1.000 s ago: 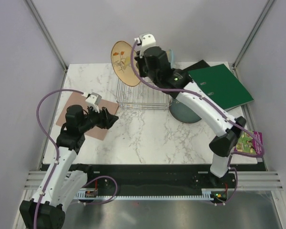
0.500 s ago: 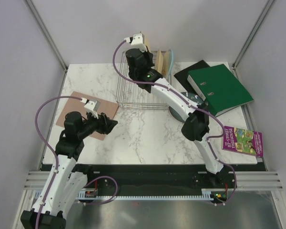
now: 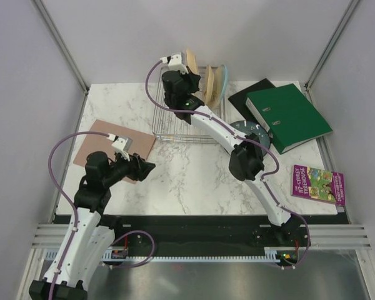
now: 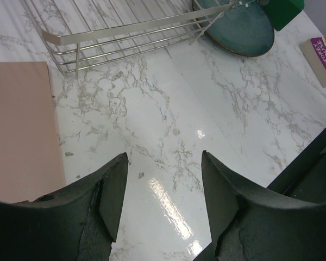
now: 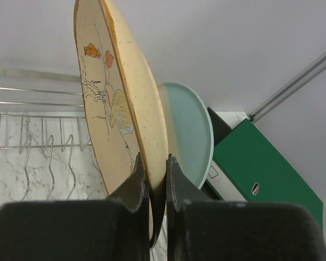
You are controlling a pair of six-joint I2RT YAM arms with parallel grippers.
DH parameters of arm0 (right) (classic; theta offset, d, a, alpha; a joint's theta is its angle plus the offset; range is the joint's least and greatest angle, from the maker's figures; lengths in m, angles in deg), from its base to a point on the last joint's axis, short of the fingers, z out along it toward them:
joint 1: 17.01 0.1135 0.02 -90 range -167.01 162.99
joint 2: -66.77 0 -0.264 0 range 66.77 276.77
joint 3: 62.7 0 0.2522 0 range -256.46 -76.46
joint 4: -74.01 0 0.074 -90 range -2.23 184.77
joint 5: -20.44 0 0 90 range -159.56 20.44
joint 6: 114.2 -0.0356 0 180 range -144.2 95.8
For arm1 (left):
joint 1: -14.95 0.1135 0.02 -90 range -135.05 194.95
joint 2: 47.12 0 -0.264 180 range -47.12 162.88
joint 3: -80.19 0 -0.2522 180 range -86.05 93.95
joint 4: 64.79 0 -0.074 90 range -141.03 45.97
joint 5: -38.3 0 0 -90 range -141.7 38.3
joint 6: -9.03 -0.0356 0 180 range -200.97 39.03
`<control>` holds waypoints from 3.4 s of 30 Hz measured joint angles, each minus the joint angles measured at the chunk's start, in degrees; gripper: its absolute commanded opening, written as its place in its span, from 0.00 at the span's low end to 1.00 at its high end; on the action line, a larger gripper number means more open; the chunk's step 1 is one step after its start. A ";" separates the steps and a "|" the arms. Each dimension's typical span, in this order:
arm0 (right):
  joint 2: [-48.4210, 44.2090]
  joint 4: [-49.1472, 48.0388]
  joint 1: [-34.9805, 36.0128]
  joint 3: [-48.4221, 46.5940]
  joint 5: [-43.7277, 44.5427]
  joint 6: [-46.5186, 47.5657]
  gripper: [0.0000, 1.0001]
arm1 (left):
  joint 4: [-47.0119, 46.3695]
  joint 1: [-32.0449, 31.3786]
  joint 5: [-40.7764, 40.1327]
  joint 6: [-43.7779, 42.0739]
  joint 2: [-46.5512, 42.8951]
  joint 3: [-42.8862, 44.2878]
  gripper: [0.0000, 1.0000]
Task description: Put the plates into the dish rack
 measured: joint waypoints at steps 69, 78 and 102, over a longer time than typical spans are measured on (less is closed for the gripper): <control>-64.32 20.17 -14.84 93.22 -59.10 16.28 0.00 | 3.39 7.41 -4.59 6.71 0.48 1.92 0.72; -50.77 10.62 -20.06 92.89 -63.56 21.92 0.00 | 4.46 10.32 -2.75 11.34 1.60 1.62 0.71; -54.25 13.75 -22.58 95.71 -69.16 25.49 0.38 | 4.85 11.78 0.26 12.92 0.72 2.67 0.72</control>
